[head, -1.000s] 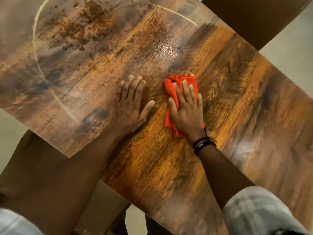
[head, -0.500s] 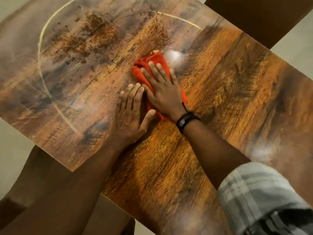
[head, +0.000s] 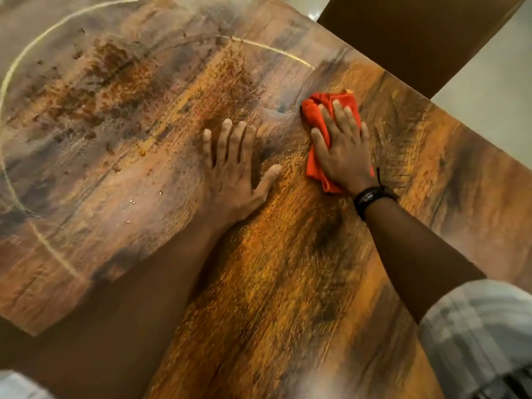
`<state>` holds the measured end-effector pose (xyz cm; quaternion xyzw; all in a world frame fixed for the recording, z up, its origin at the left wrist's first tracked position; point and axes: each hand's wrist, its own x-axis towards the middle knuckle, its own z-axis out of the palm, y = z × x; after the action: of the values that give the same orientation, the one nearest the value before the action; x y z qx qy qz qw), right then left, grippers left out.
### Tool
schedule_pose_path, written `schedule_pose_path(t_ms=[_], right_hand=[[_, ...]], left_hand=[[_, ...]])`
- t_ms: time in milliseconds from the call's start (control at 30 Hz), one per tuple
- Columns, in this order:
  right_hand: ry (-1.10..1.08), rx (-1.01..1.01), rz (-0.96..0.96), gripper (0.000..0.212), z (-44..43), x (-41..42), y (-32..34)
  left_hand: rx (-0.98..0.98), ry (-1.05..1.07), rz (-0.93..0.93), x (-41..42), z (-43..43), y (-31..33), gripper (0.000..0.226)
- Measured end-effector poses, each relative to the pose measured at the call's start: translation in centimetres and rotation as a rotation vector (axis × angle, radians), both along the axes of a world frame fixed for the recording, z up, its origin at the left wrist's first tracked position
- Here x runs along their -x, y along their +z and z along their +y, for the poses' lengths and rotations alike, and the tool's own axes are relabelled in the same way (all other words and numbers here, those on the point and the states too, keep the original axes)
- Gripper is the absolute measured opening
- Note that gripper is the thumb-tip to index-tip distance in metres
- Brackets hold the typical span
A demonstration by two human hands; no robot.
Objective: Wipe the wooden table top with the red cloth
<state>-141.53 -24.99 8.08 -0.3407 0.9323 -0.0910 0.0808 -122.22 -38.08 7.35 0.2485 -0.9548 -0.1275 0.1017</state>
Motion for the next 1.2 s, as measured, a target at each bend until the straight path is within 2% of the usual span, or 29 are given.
schedule_pose_path(t_ms=[200,367,500,667,767,900,1067,1200], right_hand=[[-0.032,-0.012,-0.018,0.057,-8.7,6.1,0.6],[0.053,-0.024,0.006,0.058,-12.4,5.6,0.1],[0.235,0.003,0.006,0.057,-10.8,0.9,-0.2],[0.374,0.052,0.056,0.057,-3.0,-4.9,-0.7],[0.236,0.049,0.041,0.057,1.6,-2.5,-0.4],[0.028,0.013,0.031,0.061,3.8,4.9,0.1],[-0.164,-0.004,-0.001,0.060,-1.4,11.7,0.7],[-0.150,-0.018,-0.024,0.060,-8.5,13.4,0.9]], left_hand=[[0.027,0.003,0.016,0.2,-0.2,-0.2,0.084],[-0.014,0.007,0.040,0.4,-0.2,-0.2,0.083],[-0.032,0.040,0.079,0.5,-0.2,0.0,0.085],[-0.050,0.089,0.058,0.4,-0.2,0.1,0.088],[-0.062,0.086,0.023,0.6,-0.3,0.1,0.084],[-0.066,0.073,-0.023,0.7,-0.4,0.0,0.083],[-0.078,0.074,-0.058,0.8,-0.4,0.0,0.084],[-0.069,0.065,-0.065,1.0,-0.5,0.0,0.085]])
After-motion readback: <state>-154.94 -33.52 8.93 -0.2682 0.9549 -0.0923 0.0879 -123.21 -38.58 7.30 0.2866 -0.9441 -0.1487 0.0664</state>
